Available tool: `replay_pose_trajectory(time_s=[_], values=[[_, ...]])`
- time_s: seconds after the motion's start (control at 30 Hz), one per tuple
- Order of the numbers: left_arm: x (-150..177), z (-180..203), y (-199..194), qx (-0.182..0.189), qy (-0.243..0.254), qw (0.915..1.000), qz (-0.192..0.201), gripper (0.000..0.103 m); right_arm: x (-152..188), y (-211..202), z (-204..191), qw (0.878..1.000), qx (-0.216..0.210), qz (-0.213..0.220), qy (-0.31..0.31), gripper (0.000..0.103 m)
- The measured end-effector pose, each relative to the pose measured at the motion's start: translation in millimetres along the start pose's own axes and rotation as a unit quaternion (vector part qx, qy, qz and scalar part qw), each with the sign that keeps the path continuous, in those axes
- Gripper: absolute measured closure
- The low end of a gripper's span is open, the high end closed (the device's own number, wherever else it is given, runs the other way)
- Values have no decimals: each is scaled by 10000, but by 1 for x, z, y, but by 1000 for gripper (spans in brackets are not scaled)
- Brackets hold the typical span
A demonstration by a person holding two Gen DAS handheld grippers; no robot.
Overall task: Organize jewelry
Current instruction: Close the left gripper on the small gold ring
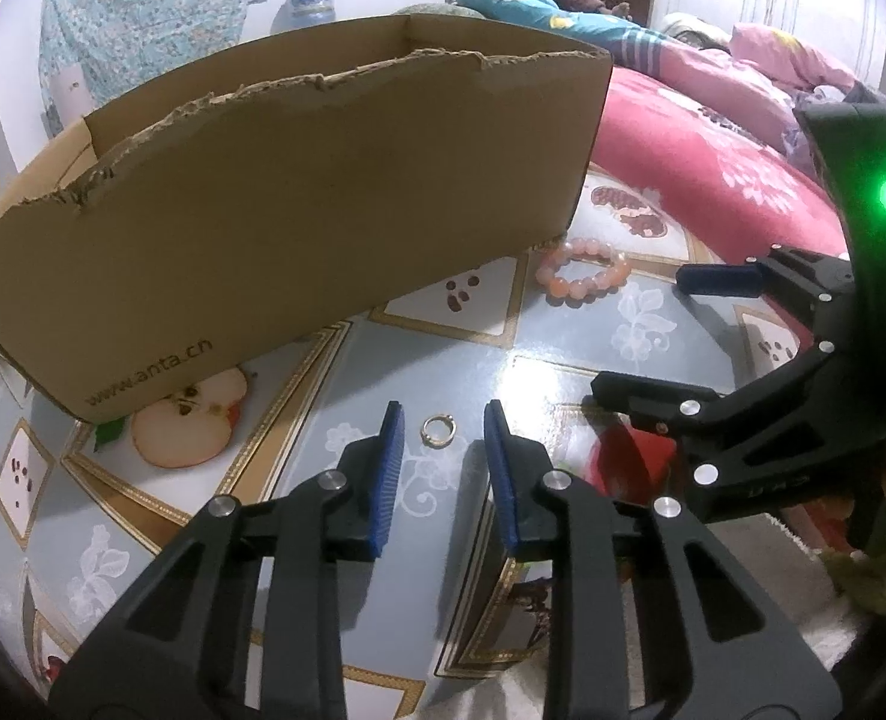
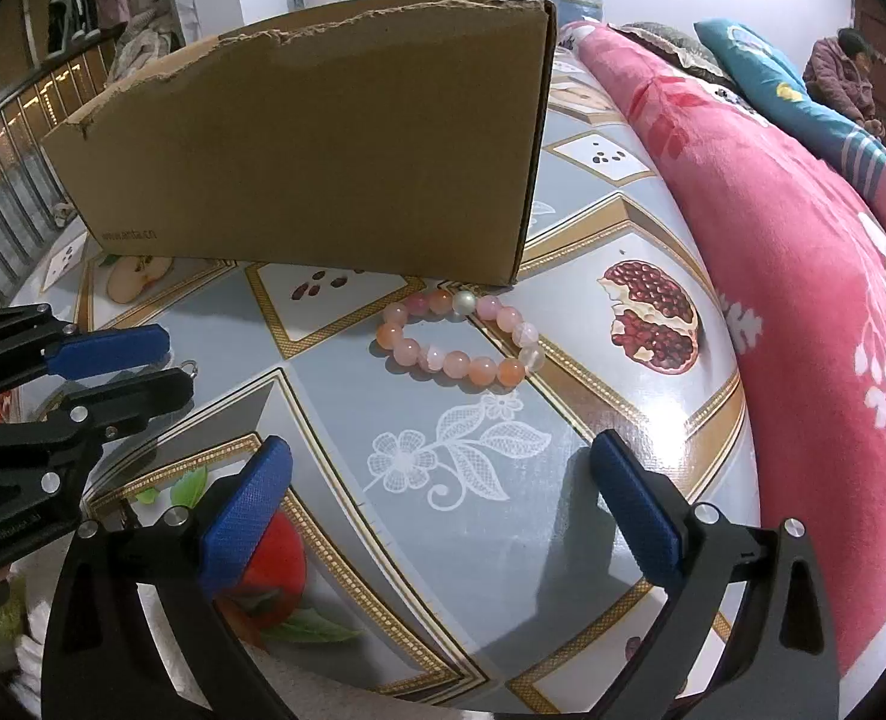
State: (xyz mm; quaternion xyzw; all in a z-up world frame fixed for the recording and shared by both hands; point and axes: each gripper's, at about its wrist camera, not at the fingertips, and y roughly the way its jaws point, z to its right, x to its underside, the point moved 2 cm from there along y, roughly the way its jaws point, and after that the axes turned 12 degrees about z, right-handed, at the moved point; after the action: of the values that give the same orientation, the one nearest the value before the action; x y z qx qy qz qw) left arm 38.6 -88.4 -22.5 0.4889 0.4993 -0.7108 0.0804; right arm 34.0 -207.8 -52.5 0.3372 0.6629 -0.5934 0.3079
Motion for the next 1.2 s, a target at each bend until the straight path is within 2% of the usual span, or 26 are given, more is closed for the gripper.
replay_pose_trajectory(time_s=[0.33, 0.63, 1.2], values=[[3, -3, 2, 223, -292, 9992, -182, 78, 0, 0, 0, 10000, -3, 4, -2, 6], [0, -7, 7, 362, -426, 9983, -165, 82, 0, 0, 0, 10000, -3, 11, -2, 6], [-6, 0, 15, 460, -262, 9986, -66, 82, 0, 0, 0, 10000, -5, 13, -4, 6]])
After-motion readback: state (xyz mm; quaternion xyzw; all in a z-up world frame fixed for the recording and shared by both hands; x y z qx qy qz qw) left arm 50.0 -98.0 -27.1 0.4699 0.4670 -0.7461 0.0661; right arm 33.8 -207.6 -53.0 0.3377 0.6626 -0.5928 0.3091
